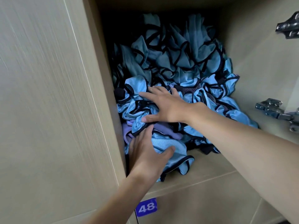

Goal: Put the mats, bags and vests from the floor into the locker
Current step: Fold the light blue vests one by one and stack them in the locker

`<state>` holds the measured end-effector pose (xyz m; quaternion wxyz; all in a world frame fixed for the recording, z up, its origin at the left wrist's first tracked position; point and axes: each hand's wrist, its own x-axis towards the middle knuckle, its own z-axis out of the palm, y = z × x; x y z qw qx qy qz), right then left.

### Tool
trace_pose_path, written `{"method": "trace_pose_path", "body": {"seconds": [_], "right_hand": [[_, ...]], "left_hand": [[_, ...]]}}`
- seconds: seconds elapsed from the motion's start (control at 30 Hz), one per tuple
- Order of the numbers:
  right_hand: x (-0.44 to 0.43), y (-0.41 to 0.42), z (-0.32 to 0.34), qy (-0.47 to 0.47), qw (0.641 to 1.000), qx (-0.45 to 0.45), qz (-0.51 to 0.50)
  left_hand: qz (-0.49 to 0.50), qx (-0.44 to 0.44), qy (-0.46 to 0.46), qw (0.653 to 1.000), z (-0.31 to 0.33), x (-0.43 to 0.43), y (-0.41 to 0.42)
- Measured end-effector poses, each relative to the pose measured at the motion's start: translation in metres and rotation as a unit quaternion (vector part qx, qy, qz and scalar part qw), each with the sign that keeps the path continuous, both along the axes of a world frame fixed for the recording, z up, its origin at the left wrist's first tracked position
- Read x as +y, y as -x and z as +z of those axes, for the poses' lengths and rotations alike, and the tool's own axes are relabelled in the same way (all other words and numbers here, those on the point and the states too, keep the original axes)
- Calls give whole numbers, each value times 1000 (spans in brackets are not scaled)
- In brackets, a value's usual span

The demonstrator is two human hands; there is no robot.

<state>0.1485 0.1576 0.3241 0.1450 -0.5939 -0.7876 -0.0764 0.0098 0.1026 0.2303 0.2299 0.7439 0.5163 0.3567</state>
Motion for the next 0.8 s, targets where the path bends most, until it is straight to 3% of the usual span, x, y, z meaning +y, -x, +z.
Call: {"method": "trace_pose_path", "body": {"seconds": [0.13,0.4,0.63,0.8], "right_hand": [[-19,-6,2,-39,999,-5,-11],[-78,-11,-8,-78,995,42,-37],[-154,-12,-36,-88,987,99,-91],[-219,-15,-79,-78,973,135,-170]], "left_hand": [[-4,18,-9,1000,4,-5,2],[-37,-32,-56,997,7,-32,12],[-124,-32,-94,987,5,-67,22],[-196,17,-146,970,-15,-110,17]]}}
